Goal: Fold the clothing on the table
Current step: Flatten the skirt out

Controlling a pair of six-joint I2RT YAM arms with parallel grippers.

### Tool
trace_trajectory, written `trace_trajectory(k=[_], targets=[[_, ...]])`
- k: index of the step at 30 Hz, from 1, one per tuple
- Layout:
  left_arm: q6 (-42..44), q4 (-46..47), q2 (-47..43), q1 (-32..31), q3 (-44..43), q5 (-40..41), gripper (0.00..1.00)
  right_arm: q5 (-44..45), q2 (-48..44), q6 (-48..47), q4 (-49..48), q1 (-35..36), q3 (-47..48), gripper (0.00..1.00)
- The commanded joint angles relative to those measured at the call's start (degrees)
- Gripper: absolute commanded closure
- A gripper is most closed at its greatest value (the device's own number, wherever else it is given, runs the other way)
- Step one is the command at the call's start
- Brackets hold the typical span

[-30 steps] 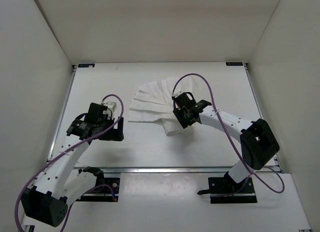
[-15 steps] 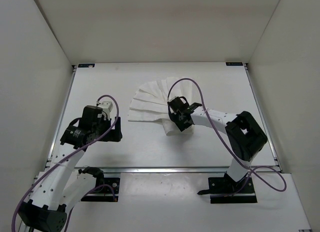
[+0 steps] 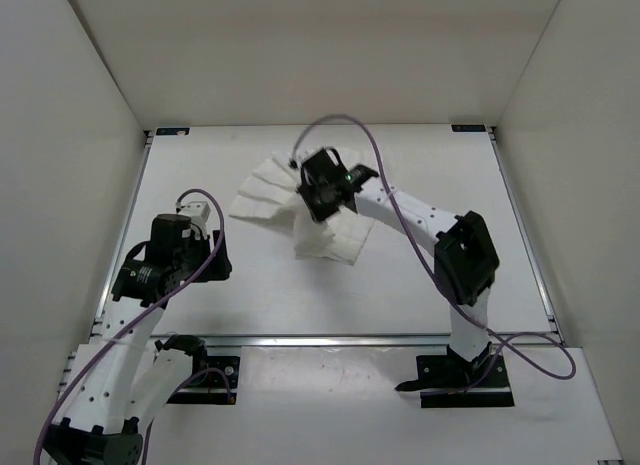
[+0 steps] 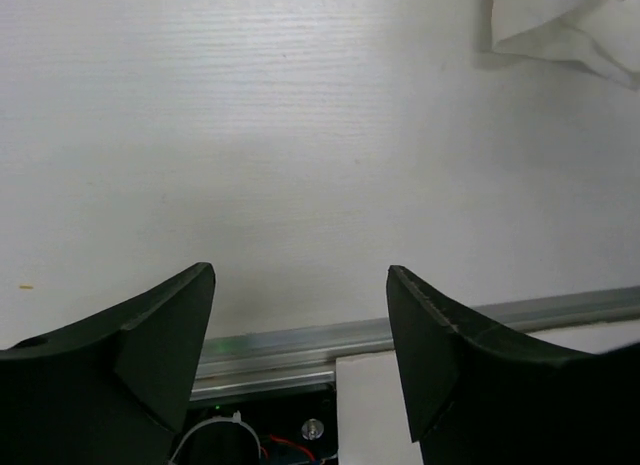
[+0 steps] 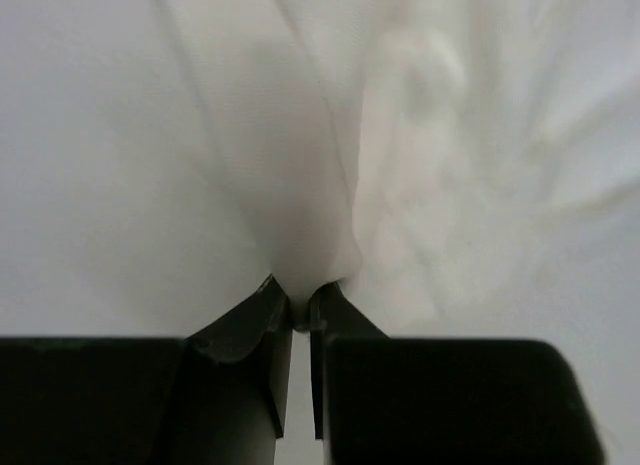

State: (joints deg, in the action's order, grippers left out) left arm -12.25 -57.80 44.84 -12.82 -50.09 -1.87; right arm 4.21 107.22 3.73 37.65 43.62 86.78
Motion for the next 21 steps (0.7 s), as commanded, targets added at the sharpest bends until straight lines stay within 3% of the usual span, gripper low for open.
trace_trajectory(k=[1, 3, 5, 7, 12, 16, 18, 21], targets=[[-0.84, 1.29, -3.79, 2.53, -0.98, 1.60, 0.21, -18.50, 3.60, 4.70, -1.09, 0.16, 26.28, 1.00], [-1.37, 1.11, -4.41, 1.40, -1.33, 1.78, 0.26, -22.11, 5.89, 8.91, -0.64, -1.51, 41.13, 1.00], [-2.25, 1.02, -5.37, 0.43, -1.50, 3.63, 0.34, -25.99, 4.42, 13.29, -3.44, -4.57, 41.89, 1.00], [-2.34, 0.85, -6.08, 1.12, -1.51, 3.98, 0.49, -29.77, -2.06, 17.43, -6.96, -7.05, 33.93, 1.00], [-2.34, 1.11, -6.70, 0.78, -1.68, 3.72, 0.59, -31.45, -20.34, 27.36, -24.51, -15.12, -10.83, 1.00], [-1.81, 1.55, -5.38, 0.77, -1.86, 2.05, 0.73, -31.71, -32.57, 30.80, -25.09, -18.73, -34.78, 1.00], [-2.69, 3.38, -5.03, -0.36, -0.55, 0.12, 0.80, -33.29, -36.02, 31.52, -25.17, -19.62, -42.46, 1.00], [-10.13, 10.39, -4.68, -2.03, 4.18, -8.92, 0.81, -32.69, -40.50, 30.99, -24.99, -20.67, -50.74, 1.00]])
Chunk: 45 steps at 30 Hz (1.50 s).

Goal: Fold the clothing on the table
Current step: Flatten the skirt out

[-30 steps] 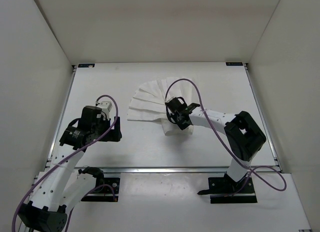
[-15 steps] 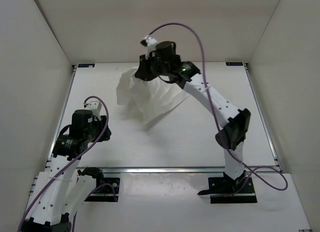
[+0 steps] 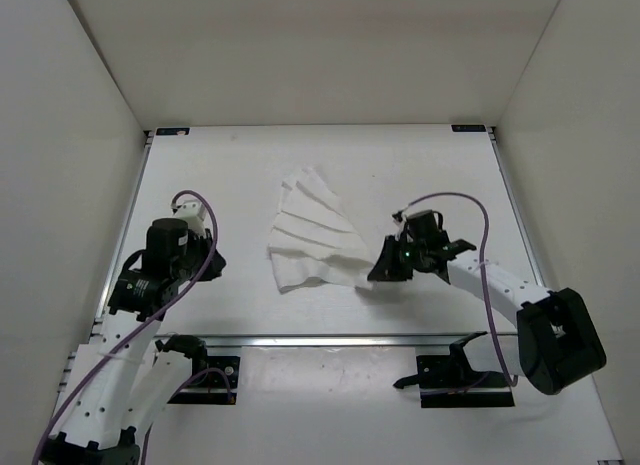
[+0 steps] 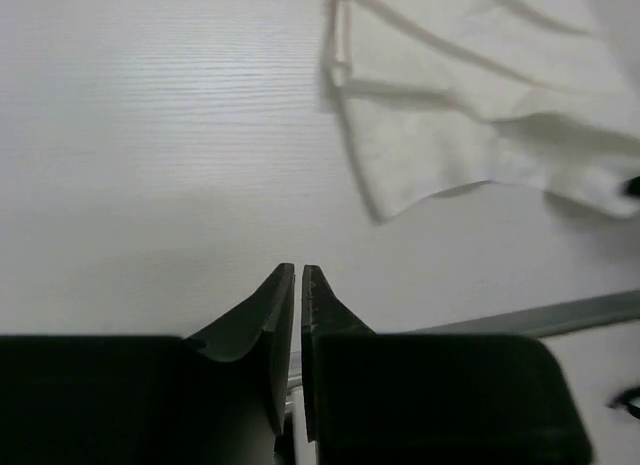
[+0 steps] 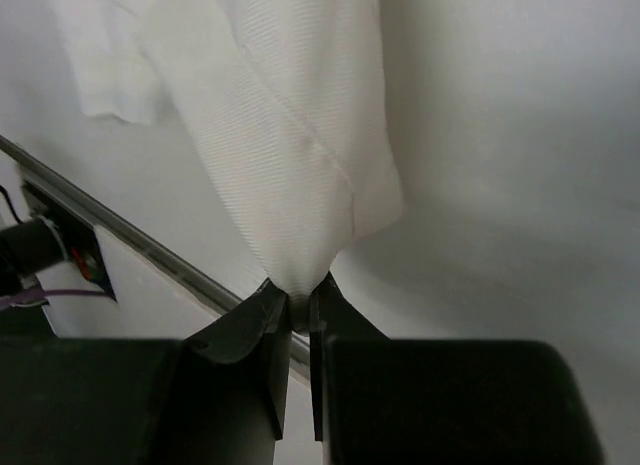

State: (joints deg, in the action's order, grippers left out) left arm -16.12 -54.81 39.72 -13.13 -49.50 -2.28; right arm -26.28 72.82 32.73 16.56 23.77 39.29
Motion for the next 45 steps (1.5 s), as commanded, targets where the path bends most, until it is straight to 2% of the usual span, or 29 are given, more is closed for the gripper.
trace_trajectory(k=[1, 3, 5, 6, 7, 9, 13, 16, 22, 34, 35, 37, 39, 40, 42, 45], targets=[[-7.77, 9.17, 0.44, -1.73, 4.75, -13.22, 0.81, -2.28, -7.15, 1.64, -3.81, -1.26, -5.25, 1.00], [-13.91, 19.24, 0.62, -5.49, 12.71, -20.37, 0.66, -1.58, -7.51, 1.38, -3.81, -1.27, -6.50, 1.00], [-25.30, 32.68, -1.13, -8.82, 20.64, -23.63, 0.67, -0.79, -7.17, 0.67, -4.78, -1.45, -7.38, 0.99], [-31.80, 36.14, -3.14, -11.11, 25.71, -23.82, 0.66, -0.96, -6.90, 0.84, -5.04, -1.36, -7.56, 1.00], [-34.48, 40.78, -4.90, -11.57, 30.29, -23.04, 0.64, -1.05, -6.81, 0.50, -5.48, -1.36, -7.47, 1.00], [-40.03, 44.16, -6.06, -11.66, 34.88, -21.54, 0.61, -1.22, -6.38, 0.23, -6.27, -0.92, -7.99, 1.00], [-39.96, 42.85, -5.81, -8.15, 37.71, -14.78, 0.48, -2.45, -6.90, -0.21, -8.29, -0.83, -8.97, 1.00], [-41.88, 47.14, -1.60, -9.45, 38.86, -10.48, 0.43, -3.07, -6.98, -0.56, -9.52, -1.36, -9.93, 1.00], [-39.34, 49.53, 10.79, -13.15, 34.73, -3.61, 0.40, -4.48, -8.21, -1.79, -9.79, -2.24, -10.11, 1.00], [-41.71, 58.93, 27.32, -17.54, 31.05, 0.44, 0.40, -6.23, -9.71, -2.85, -10.32, -3.73, -10.72, 1.00], [-41.89, 60.24, 28.21, -17.98, 30.95, 0.26, 0.40, -6.76, -9.88, -2.85, -10.40, -3.90, -11.07, 1.00], [-42.41, 63.05, 32.32, -18.86, 30.25, -0.35, 0.55, -7.55, -9.79, -2.84, -11.28, -3.91, -10.99, 1.00], [-42.33, 64.65, 34.70, -18.87, 29.11, -1.58, 0.91, -9.21, -8.75, -2.85, -10.50, -4.17, -9.94, 1.00], [-41.46, 64.39, 35.24, -18.78, 27.71, -1.84, 0.98, -10.27, -8.57, -3.28, -9.97, -4.43, -9.32, 0.99], [-39.53, 62.29, 34.64, -17.73, 24.81, -3.07, 1.00, -11.24, -8.65, -4.25, -6.82, -4.78, -6.87, 1.00], [-32.43, 48.72, 28.75, -15.09, 13.60, -1.59, 1.00, -11.69, -12.33, -3.74, -3.30, -7.76, -1.51, 1.00]])
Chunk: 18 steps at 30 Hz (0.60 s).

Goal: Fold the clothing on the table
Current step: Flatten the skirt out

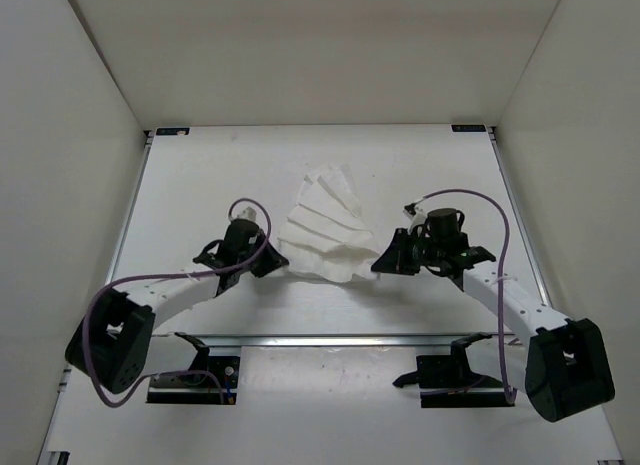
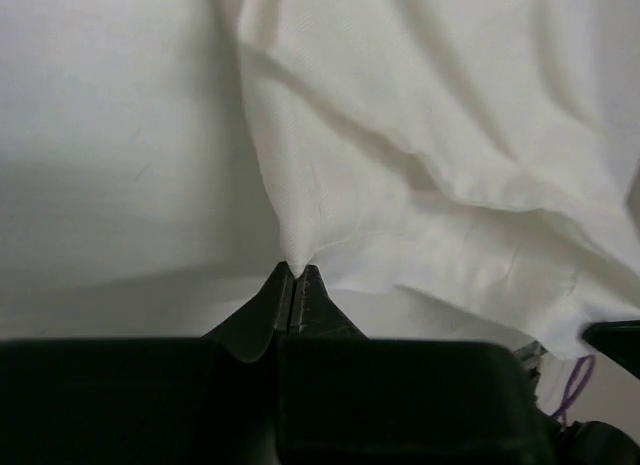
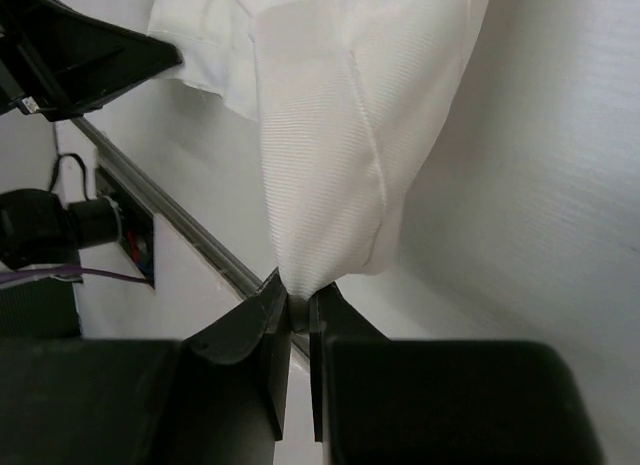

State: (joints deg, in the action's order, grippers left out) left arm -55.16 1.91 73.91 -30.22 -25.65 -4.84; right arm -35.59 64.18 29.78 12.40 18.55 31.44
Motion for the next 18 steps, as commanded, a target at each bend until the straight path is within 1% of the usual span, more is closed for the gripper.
trace_trajectory(k=[1, 2, 3, 4, 6, 9, 10, 12, 14, 15, 16, 18], targets=[[9.69, -11.11, -8.23, 3.05, -13.08, 1.67, 1.00, -3.85, -5.54, -0.86, 1.65, -2.98, 7.22, 1.00], [12.94, -16.71, -10.69, 3.76, -19.20, 1.76, 1.00, -3.96, -6.26, -0.52, 2.62, -5.08, 9.32, 1.00], [14.19, -22.16, -11.32, 4.02, -25.79, 2.55, 1.00, -4.30, -8.26, -0.08, 4.63, -6.14, 11.52, 1.00], [16.37, -24.56, -13.51, 4.11, -28.90, 3.34, 1.00, -4.66, -8.81, 0.01, 5.43, -6.50, 13.02, 1.00], [18.41, -32.72, -15.02, 3.94, -39.52, 3.87, 1.00, -3.52, -11.87, 0.01, 9.73, -6.59, 18.63, 1.00], [19.91, -38.46, -17.22, 3.14, -48.59, 2.83, 1.00, -3.95, -14.16, 1.85, 13.95, -5.98, 23.74, 1.00], [20.00, -39.95, -18.09, 3.15, -50.01, 1.86, 1.00, -4.39, -14.96, 2.90, 14.31, -5.80, 24.71, 1.00], [20.61, -41.02, -19.23, 5.24, -52.30, 0.36, 1.00, -5.98, -16.02, 4.84, 13.53, -5.63, 25.59, 1.00], [21.66, -41.55, -18.72, 7.35, -52.66, -1.13, 1.00, -7.02, -14.88, 6.08, 13.08, -4.75, 26.92, 1.00], [22.80, -41.81, -17.41, 9.19, -52.57, -3.57, 1.00, -7.47, -11.57, 6.51, 12.21, -4.05, 27.96, 0.99], [23.33, -41.90, -16.26, 10.60, -52.49, -4.38, 1.00, -7.82, -10.23, 6.43, 12.03, -3.78, 29.36, 0.99], [25.01, -40.68, -12.14, 11.67, -51.26, -5.79, 1.00, -10.10, -4.97, 6.78, 10.37, -3.43, 31.48, 1.00]])
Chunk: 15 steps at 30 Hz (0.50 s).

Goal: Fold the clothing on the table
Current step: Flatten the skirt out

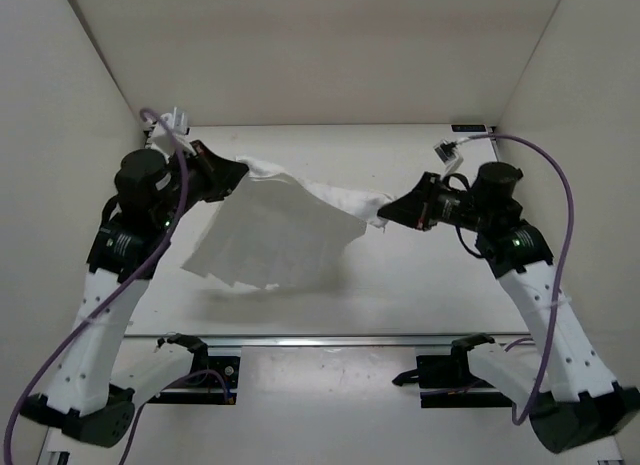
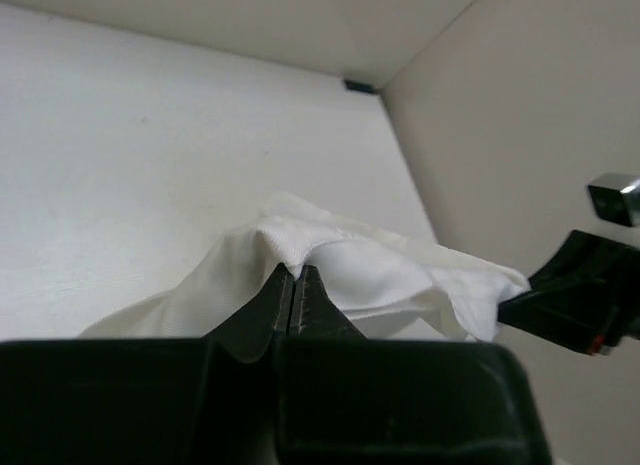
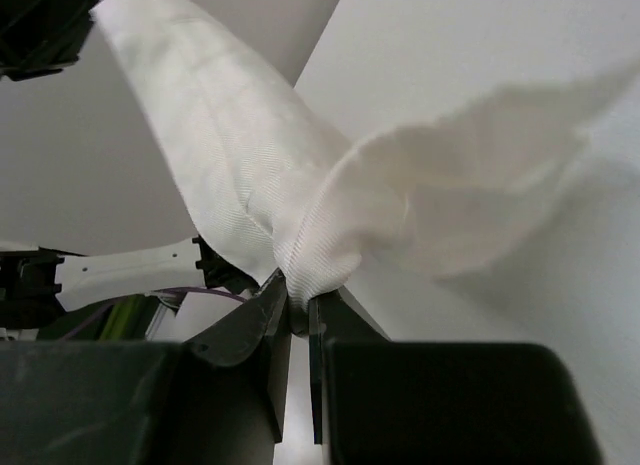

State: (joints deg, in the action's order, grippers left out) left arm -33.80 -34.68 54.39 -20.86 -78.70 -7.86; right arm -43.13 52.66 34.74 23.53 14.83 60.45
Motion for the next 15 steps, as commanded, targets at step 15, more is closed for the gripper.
trace_trajectory(k=[15], targets=[[11.74, -14.21, 34.93, 9.09, -37.43, -1.81, 1.00, -3.45, 43.24, -6.36, 11.57, -1.99, 52.28, 1.00]])
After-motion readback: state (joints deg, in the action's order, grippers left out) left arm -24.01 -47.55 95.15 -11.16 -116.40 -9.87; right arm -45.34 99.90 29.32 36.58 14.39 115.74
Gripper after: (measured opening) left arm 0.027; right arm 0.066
